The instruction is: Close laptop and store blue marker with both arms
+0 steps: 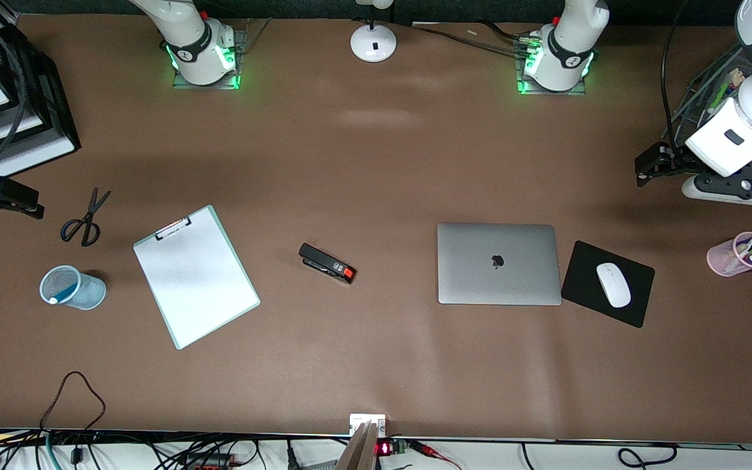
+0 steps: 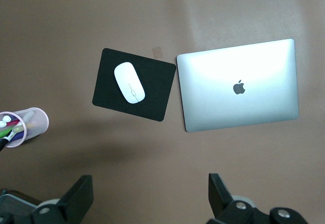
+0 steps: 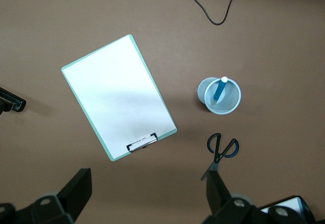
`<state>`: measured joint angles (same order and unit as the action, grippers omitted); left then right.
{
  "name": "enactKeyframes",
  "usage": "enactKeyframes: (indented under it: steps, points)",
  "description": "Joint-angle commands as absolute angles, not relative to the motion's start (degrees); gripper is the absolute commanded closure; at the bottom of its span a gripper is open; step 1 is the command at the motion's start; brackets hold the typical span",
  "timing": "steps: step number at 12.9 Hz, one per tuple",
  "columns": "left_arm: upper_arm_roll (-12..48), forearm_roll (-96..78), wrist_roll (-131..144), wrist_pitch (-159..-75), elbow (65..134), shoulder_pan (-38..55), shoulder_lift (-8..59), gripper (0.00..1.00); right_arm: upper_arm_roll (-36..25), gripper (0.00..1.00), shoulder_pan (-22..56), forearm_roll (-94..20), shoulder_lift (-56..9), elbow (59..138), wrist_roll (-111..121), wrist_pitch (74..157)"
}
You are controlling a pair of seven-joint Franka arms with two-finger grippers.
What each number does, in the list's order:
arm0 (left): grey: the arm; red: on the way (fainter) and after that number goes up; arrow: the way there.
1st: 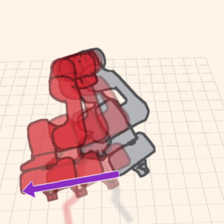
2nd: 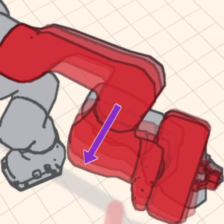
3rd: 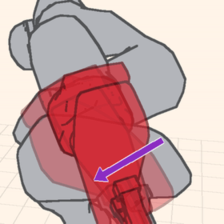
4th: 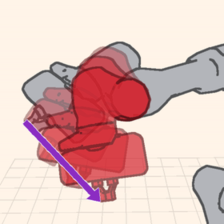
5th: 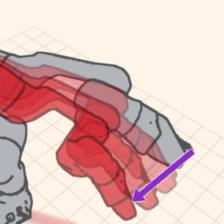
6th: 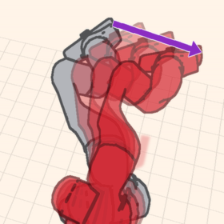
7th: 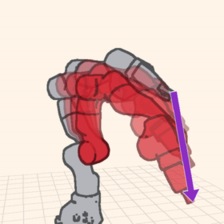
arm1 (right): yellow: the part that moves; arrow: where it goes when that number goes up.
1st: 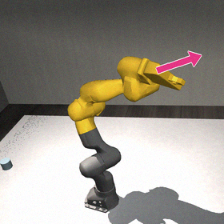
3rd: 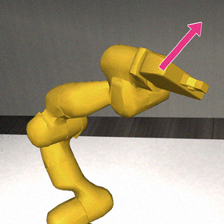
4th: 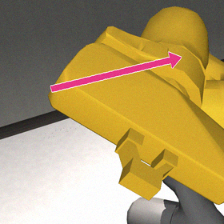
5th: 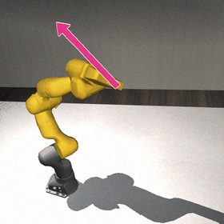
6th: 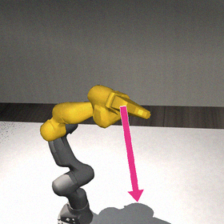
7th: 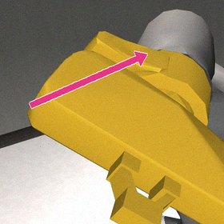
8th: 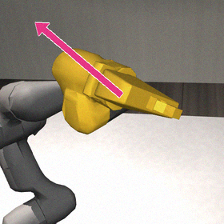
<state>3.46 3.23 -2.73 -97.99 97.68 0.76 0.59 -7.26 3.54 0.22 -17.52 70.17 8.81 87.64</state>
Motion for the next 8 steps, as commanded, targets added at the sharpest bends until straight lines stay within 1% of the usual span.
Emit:
enactKeyframes:
  steps: [1, 3, 6, 7, 8]
  points:
    - [3.52, 3.25, -4.04, -96.59, 95.62, 0.44, 1.58, 0.00, -6.77, 0.00, 2.99, -0.79, -11.10, 78.28, 7.82, 89.72]
    - [3.52, 3.25, -4.04, -96.59, 95.62, 0.35, 1.58, 0.00, -6.68, 0.00, 3.25, -1.32, -7.31, 83.56, 4.77, 92.89]
    - [3.52, 3.25, -4.04, -96.59, 95.62, 0.35, 1.58, 0.00, -6.68, 0.00, 3.25, -0.88, 0.85, 96.03, 2.46, 100.43]
    - [3.52, 3.25, -4.04, -96.59, 95.62, 0.35, 1.58, 0.00, -6.68, 0.00, 3.16, -0.97, 2.62, 98.41, 2.46, 101.68]
    - [3.52, 3.25, -4.04, -96.50, 95.62, 0.35, 1.58, 0.00, -6.68, 0.00, 3.16, -0.97, 2.81, 98.26, 2.55, 101.08]
